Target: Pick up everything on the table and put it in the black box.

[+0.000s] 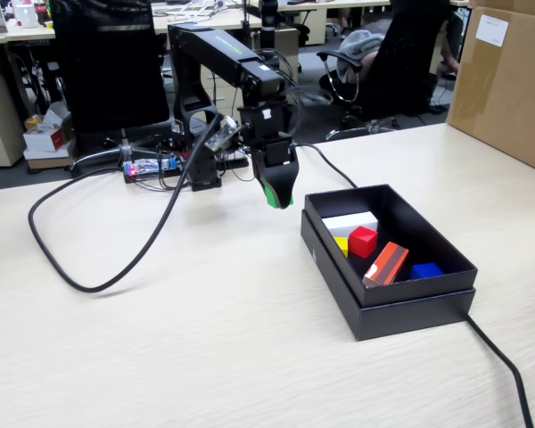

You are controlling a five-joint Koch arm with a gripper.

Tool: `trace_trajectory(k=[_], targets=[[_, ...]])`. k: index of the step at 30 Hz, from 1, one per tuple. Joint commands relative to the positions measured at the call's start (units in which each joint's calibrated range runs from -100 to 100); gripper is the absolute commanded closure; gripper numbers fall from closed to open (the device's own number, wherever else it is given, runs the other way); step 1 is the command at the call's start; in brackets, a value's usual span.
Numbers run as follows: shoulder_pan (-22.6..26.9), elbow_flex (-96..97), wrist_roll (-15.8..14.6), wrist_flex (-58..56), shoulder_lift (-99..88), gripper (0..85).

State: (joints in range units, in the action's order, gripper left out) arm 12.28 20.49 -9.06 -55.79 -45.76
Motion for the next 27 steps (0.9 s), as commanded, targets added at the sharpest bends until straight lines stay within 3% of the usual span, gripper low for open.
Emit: trace_trajectory(k=[1, 12, 27], targets=[[-0.20, -11.43, 2.44, -3.35, -4.21, 80.7], [2.15, -35.81, 6.54, -6.54, 10.25, 80.6], [3.47, -54.31, 7.72, -6.63, 43.29, 80.2]])
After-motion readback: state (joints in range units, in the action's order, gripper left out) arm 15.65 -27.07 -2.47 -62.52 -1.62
